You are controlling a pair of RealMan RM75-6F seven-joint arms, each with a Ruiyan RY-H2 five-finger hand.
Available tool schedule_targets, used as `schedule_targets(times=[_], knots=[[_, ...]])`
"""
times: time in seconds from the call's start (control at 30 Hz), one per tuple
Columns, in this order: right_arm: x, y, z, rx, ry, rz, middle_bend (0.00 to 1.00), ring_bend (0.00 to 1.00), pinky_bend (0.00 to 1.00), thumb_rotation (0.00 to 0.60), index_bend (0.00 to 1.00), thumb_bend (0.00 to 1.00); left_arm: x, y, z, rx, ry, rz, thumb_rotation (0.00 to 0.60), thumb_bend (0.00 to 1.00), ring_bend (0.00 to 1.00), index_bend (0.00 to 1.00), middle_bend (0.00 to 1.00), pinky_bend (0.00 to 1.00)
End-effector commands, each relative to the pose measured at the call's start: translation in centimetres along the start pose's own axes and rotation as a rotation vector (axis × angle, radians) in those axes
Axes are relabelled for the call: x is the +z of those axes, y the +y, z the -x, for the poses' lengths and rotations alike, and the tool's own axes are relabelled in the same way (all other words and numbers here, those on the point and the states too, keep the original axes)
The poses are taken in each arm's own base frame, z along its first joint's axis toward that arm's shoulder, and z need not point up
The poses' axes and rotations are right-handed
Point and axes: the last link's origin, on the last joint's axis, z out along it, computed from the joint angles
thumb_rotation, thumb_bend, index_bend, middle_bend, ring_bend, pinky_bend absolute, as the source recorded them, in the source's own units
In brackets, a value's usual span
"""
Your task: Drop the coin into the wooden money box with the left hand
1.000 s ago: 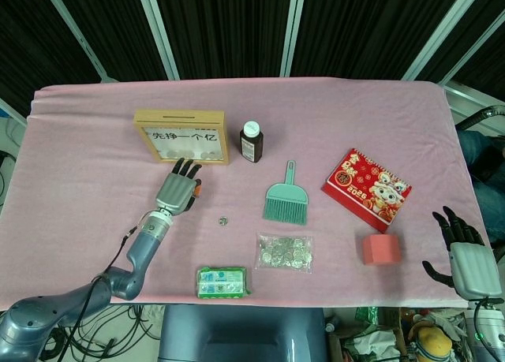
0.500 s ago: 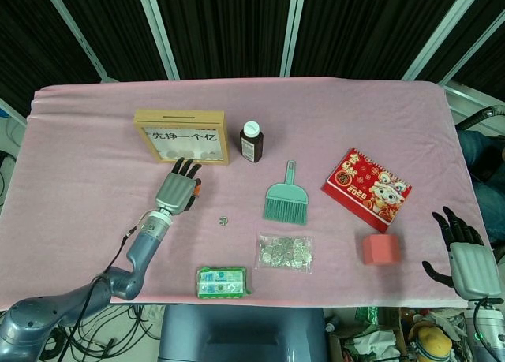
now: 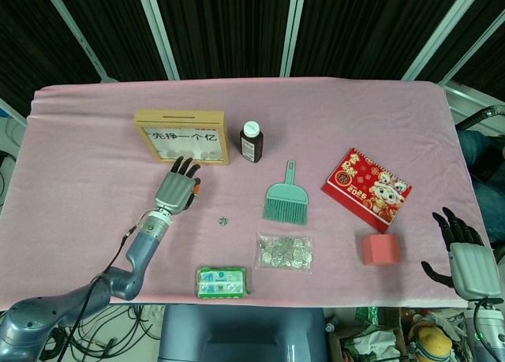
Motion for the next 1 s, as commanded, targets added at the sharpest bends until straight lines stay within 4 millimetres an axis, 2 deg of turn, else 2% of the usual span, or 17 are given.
schedule_targets(times=[0.03, 0.23, 0.5, 0.73, 1.0], knots=[[0.0, 0.0, 0.0, 0.0, 0.004, 0.0, 0.02, 0.09, 0.16, 0.6, 0.11, 0.15, -0.2, 0.0, -0.3, 0.0, 0.012, 0.004, 0.6, 0.46, 0.02, 0.59, 0.16, 0.0], [0.1, 0.1, -0.1, 0.001, 0.009, 0.002, 0.02, 0.09, 0.16, 0.6, 0.11, 0.15, -1.6, -0.2, -1.9, 0.0, 0.075, 0.025, 0.6, 0.46, 0.02, 0.59, 0.16, 0.0], [0.1, 0.1, -0.2, 0.002, 0.014, 0.003, 0.02, 0.09, 0.16, 0.6, 0.11, 0.15, -5.3, -1.9, -5.3, 0.01, 0.144, 0.028, 0.6, 0.46, 0.02, 0.61, 0.18, 0.0], [0.1, 0.1, -0.2, 0.003, 0.019, 0.004, 0.02, 0.09, 0.16, 0.6, 0.11, 0.15, -8.1, -4.0, -9.7, 0.009, 0.209, -0.001, 0.6, 0.46, 0.02, 0.61, 0.18, 0.0], [0.1, 0.0, -0.2, 0.007, 0.019, 0.007, 0.02, 0.09, 0.16, 0.6, 0.11, 0.15, -8.4, -5.1, -15.3, 0.041, 0.296, -0.039, 0.6, 0.46, 0.02, 0.61, 0.18, 0.0]])
